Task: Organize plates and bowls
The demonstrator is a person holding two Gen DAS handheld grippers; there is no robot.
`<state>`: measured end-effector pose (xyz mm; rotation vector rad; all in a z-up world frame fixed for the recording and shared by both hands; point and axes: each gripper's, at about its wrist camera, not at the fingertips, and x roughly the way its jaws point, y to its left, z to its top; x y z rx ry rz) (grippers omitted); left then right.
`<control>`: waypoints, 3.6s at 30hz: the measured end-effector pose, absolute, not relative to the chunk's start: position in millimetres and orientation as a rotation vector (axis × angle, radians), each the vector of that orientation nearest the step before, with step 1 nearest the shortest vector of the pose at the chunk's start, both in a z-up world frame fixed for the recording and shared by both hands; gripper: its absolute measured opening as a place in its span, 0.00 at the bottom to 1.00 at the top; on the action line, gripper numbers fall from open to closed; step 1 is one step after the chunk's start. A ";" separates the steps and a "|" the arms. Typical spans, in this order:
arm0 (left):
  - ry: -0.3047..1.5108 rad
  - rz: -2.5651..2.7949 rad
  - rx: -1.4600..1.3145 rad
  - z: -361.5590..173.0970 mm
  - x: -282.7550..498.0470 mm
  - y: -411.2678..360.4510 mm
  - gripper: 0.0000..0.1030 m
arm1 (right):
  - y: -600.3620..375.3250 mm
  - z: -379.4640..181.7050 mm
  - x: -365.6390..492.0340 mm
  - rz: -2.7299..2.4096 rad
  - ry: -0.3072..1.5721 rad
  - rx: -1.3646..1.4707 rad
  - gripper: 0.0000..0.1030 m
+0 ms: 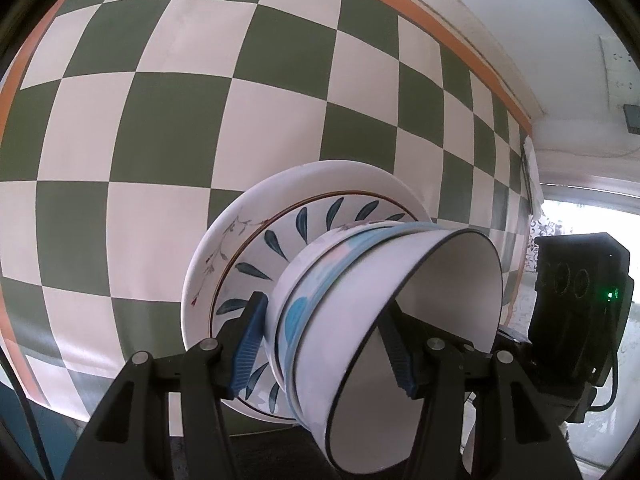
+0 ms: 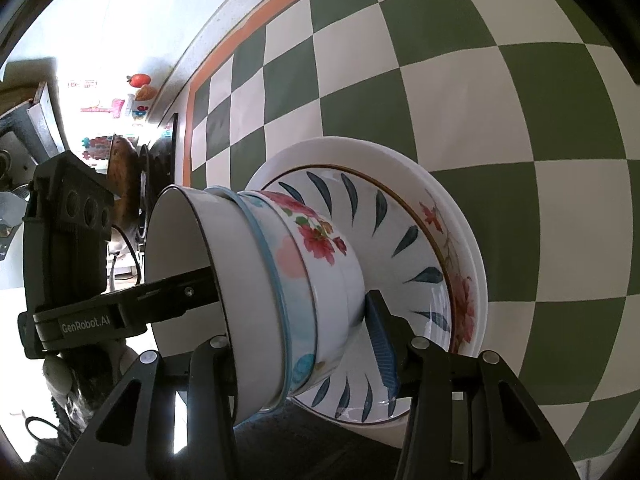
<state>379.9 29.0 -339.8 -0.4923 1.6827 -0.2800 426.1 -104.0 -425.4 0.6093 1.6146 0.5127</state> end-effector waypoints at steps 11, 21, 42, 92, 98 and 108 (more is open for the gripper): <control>1.679 -0.261 -0.495 -336.6 377.4 29.0 0.50 | -105.7 -424.6 423.1 0.487 1.630 0.611 0.48; 1.665 -0.235 -0.414 -326.3 372.3 25.1 0.51 | -108.7 -411.9 419.4 0.463 1.610 0.574 0.48; 1.363 -0.099 -0.125 -231.0 322.4 42.1 0.98 | -95.9 -301.9 368.5 0.284 1.432 0.260 0.84; 0.788 0.017 0.012 1.4 -22.7 26.3 0.99 | -111.1 -11.6 -4.5 0.101 0.825 0.115 0.94; 0.750 0.007 0.003 7.9 -50.1 33.2 0.99 | -102.1 4.6 -45.7 0.056 0.779 0.094 0.94; 0.718 -0.005 -0.005 13.0 -74.6 36.3 0.99 | -100.5 11.1 -74.3 0.019 0.764 0.093 0.94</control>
